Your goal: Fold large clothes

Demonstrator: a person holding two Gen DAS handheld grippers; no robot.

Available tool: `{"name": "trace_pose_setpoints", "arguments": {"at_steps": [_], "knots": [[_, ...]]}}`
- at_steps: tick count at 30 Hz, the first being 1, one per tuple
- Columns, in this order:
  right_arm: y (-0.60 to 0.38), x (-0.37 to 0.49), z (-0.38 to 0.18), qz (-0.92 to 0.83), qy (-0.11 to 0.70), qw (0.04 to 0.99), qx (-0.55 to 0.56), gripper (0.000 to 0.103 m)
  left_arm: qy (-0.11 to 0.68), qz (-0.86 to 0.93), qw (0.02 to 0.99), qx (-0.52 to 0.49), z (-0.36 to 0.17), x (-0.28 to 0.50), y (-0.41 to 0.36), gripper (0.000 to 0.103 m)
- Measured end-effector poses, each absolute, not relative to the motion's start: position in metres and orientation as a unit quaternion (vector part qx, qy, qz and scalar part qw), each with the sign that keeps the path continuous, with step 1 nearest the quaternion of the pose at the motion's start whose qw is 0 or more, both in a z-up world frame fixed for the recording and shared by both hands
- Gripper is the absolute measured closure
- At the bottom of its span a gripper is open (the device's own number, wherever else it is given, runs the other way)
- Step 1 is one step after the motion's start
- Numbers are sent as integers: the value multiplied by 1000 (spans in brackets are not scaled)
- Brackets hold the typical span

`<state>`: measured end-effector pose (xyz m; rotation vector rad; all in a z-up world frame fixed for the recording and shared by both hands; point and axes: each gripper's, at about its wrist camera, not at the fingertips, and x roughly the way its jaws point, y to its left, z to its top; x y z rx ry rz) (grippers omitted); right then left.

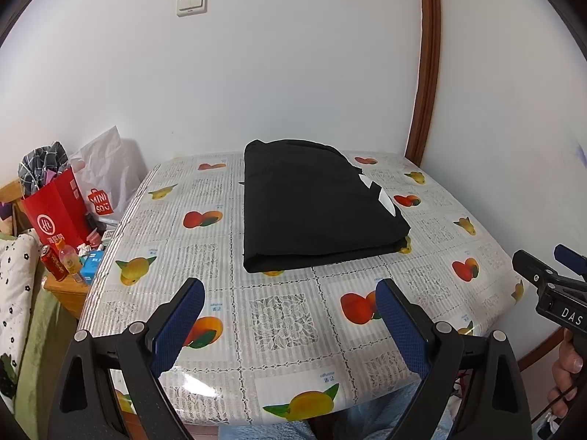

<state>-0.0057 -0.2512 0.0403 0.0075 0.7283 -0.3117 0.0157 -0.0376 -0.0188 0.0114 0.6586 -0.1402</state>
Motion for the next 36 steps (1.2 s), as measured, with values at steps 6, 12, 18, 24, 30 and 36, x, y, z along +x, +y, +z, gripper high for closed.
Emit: {"name": "trace_pose_setpoints", "arguments": {"at_steps": [6, 12, 18, 24, 30, 36], "knots": [[-250, -5, 40, -151, 355, 922, 4, 1, 325, -70, 943, 4, -19, 16, -37, 9], [-250, -5, 40, -153, 355, 922, 3, 1, 324, -68, 944, 3, -20, 15, -38, 9], [-250, -6, 41, -152, 354, 923, 4, 1, 326, -69, 943, 3, -19, 17, -38, 9], [-249, -6, 41, -152, 354, 923, 3, 1, 324, -68, 944, 4, -18, 17, -37, 9], [-248, -7, 43, -153, 351, 924, 6, 1, 318, -66, 946, 8, -15, 16, -36, 9], [-247, -7, 43, -150, 351, 924, 4, 1, 318, -64, 946, 4, -15, 20, -34, 9]]}}
